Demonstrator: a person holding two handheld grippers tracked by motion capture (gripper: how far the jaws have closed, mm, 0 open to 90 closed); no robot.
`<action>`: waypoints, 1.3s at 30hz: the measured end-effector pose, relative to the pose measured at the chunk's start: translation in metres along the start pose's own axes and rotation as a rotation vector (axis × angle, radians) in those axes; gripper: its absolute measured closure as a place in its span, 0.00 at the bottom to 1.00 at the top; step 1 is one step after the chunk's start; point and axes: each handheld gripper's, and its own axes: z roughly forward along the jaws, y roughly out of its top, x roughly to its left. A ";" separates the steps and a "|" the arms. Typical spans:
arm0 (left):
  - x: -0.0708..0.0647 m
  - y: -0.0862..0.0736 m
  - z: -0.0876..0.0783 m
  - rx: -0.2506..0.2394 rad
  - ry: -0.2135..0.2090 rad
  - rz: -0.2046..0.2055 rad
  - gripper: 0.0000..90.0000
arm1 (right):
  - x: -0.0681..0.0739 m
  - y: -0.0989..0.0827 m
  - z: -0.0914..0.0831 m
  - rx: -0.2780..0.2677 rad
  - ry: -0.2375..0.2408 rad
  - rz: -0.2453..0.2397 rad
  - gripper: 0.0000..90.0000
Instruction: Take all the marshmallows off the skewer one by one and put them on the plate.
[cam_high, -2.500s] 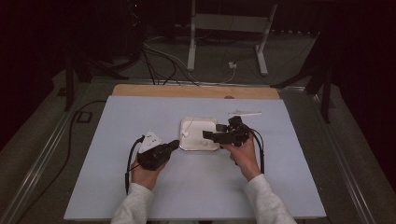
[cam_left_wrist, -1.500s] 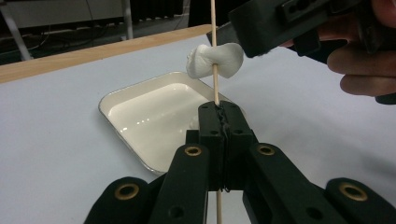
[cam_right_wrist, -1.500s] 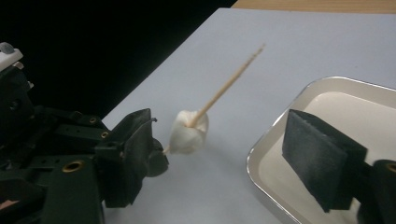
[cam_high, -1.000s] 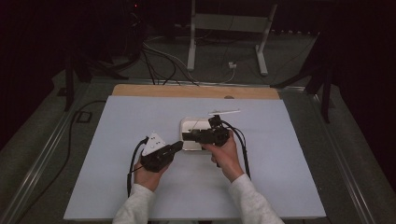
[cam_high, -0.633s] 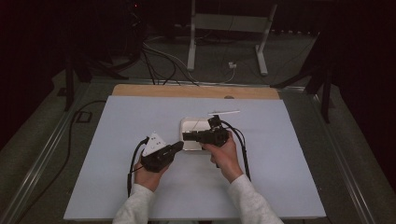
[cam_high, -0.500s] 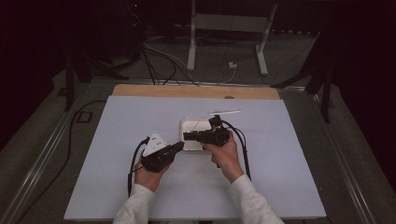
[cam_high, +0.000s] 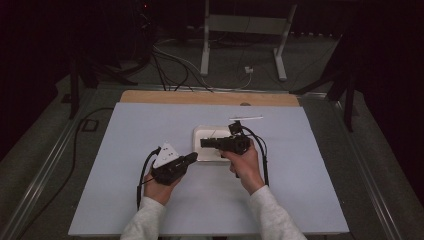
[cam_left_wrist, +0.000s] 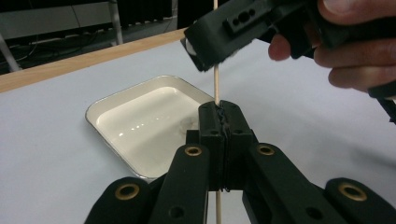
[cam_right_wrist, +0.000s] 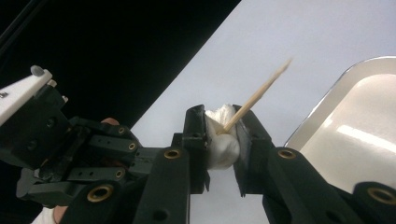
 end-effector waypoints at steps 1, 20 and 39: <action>0.000 0.000 0.000 0.000 -0.001 0.002 1.00 | -0.001 0.000 -0.001 -0.004 0.001 -0.003 0.86; -0.003 -0.002 0.002 0.010 -0.029 0.035 1.00 | -0.009 0.014 -0.034 -0.054 -0.041 -0.012 0.87; 0.003 -0.005 -0.001 0.017 -0.018 0.026 1.00 | -0.016 0.024 -0.055 -0.088 -0.079 -0.025 0.87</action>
